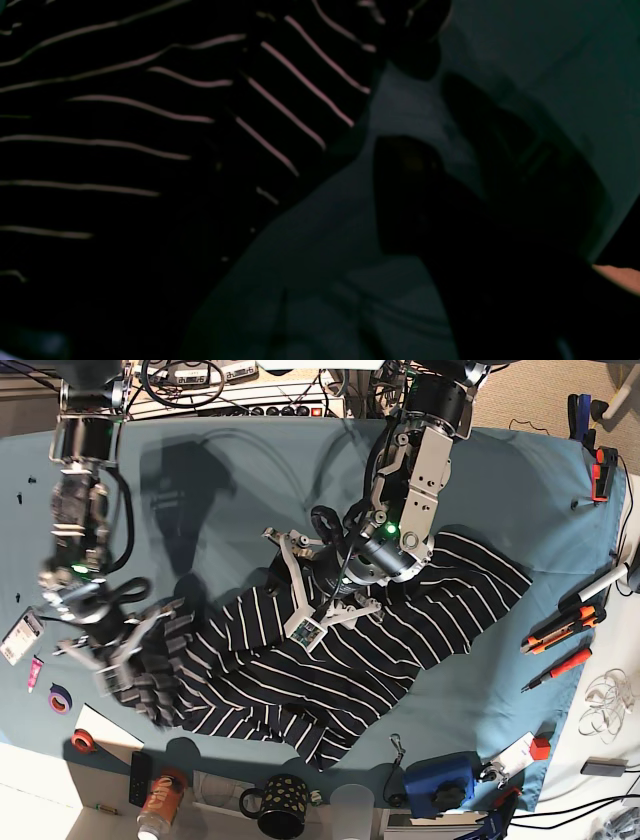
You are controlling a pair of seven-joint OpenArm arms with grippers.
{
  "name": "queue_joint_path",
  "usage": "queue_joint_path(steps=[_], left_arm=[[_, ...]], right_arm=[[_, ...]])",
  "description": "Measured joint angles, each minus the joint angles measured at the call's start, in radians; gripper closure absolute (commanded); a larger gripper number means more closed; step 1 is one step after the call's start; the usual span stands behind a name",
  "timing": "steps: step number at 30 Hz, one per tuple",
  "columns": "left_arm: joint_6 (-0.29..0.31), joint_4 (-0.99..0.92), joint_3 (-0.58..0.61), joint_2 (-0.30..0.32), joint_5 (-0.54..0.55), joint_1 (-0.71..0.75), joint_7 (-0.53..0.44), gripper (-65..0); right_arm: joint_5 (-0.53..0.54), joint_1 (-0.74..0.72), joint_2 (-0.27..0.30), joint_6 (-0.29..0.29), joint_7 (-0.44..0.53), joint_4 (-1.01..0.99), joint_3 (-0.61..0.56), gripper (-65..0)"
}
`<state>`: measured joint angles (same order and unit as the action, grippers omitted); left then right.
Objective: Layout the t-shirt on the table in an organized manner, then fold the t-shirt properly
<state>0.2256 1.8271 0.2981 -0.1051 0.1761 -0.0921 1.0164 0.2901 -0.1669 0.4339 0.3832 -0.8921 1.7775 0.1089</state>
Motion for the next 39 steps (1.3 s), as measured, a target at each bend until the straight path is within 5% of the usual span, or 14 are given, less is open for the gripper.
queue_joint_path(steps=[7,13,17,22,26,28,34,39], left_arm=[[0.000,0.000,0.000,0.000,0.000,0.000,0.000,-34.5],[0.000,0.000,0.000,0.000,0.000,0.000,0.000,-34.5],[0.000,0.000,0.000,0.000,0.000,0.000,0.000,-34.5],[0.000,0.000,0.000,0.000,0.000,0.000,0.000,-34.5],[0.000,0.000,0.000,0.000,0.000,0.000,0.000,-34.5],[0.000,0.000,0.000,0.000,0.000,0.000,0.000,-34.5],[0.000,0.000,0.000,0.000,0.000,0.000,0.000,-34.5],[0.000,0.000,0.000,0.000,0.000,0.000,0.000,-34.5]], right_arm=[[0.196,0.127,0.000,0.119,-0.032,0.129,0.276,0.0],[0.195,0.190,-0.002,0.142,-0.080,0.132,0.338,0.0],[0.205,0.235,-0.002,0.207,-0.082,0.132,0.316,-18.7],[0.106,0.250,-0.002,0.183,-0.050,0.113,0.195,-18.9],[-0.070,0.247,-0.002,0.027,0.091,0.042,0.083,-18.9],[-0.135,0.230,-0.002,-0.008,0.093,-0.020,0.046,-18.9],[-0.157,0.073,-0.005,-0.003,0.098,-0.271,-0.013,-18.9],[-0.158,-0.022,-0.005,0.061,0.130,-0.341,-0.016,-18.9]])
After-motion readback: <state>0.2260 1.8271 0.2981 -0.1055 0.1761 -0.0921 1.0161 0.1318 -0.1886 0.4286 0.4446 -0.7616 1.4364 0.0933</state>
